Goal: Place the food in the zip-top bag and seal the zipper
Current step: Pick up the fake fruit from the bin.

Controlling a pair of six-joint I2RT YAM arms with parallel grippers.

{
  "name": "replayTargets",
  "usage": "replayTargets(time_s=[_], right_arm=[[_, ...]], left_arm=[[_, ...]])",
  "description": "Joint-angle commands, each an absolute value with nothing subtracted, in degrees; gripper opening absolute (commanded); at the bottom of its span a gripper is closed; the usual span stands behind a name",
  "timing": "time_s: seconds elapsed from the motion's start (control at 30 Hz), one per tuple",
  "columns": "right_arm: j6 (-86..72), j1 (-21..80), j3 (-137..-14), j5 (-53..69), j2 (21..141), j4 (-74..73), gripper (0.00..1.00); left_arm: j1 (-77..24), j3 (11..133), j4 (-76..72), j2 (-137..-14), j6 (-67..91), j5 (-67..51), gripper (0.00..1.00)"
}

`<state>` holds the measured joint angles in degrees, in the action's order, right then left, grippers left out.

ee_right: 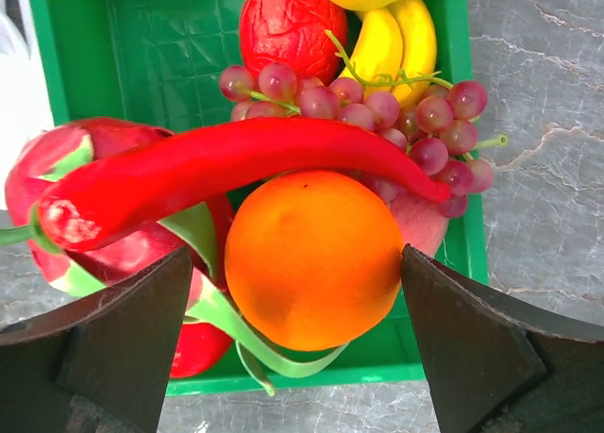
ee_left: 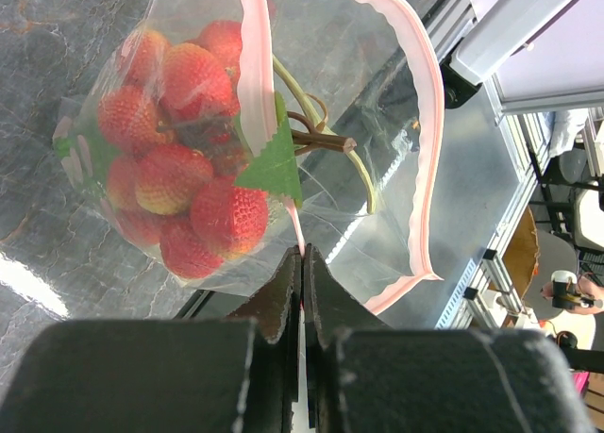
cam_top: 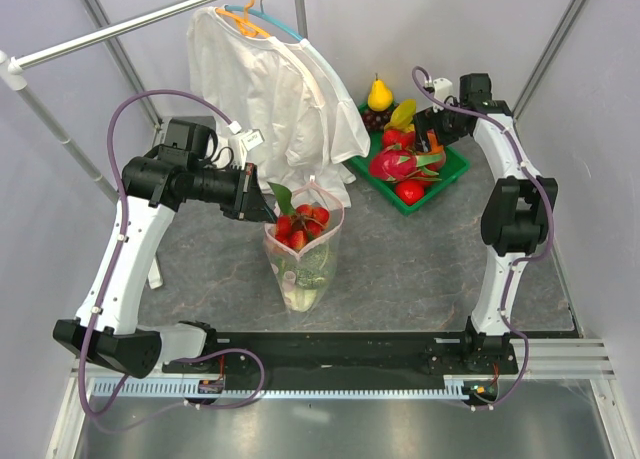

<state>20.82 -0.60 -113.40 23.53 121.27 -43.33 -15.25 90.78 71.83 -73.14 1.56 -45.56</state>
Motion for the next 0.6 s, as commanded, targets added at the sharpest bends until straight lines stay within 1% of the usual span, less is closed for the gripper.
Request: replayTargets(time_s=[0.0,0.13,0.33,0.57], right_arm=[[21.01,-0.35,-115.4,23.56,121.9,-41.75,0.96],[20.83,-0.35,-115.14,23.55,121.99,-41.57,0.91],[20.83,-0.35,-114.87,22.59,122.17,-41.66,0.87],[21.44,-0.35,-114.17,20.83,122.17,-41.4,0.91]], left_arm=[[-15.29,90.7,70.66,-73.13,2.72,-46.49,0.02],[-15.38,90.53,70.58,-73.04,2.9,-46.76,0.02],[-15.38,90.53,70.58,-73.04,2.9,-46.85,0.02],[-15.38,90.53,70.4,-73.3,3.25,-47.11,0.02]])
